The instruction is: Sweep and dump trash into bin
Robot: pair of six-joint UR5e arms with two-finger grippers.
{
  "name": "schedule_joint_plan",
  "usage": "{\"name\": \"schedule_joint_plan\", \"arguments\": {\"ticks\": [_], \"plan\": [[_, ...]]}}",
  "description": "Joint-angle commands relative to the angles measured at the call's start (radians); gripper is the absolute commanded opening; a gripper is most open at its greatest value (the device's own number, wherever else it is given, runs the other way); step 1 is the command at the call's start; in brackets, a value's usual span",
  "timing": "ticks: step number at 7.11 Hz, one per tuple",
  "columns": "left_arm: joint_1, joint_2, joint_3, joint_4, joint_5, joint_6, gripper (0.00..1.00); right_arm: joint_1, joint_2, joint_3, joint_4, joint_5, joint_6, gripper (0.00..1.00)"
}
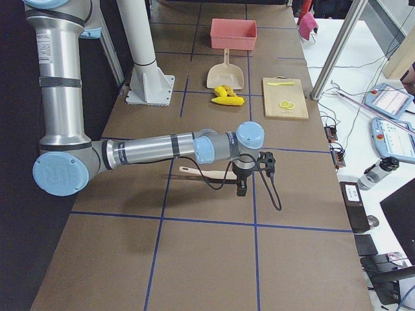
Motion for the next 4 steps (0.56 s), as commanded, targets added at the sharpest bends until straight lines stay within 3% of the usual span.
{"name": "schedule_joint_plan", "arguments": {"ticks": [1, 3, 4], "plan": [[0.003, 0.012, -0.014, 0.0, -0.012, -0.005, 1.0, -0.132, -0.1, 0.157, 0.029, -0.009, 0.171, 1.0], [0.004, 0.011, -0.018, 0.0, -0.046, -0.006, 1.0, -0.378, -0.164, 0.191, 0.282, -0.181, 0.458, 0.99], [0.007, 0.009, -0.019, 0.0, -0.048, -0.009, 1.0, -0.428, -0.194, 0.193, 0.301, -0.216, 0.476, 0.99]]}}
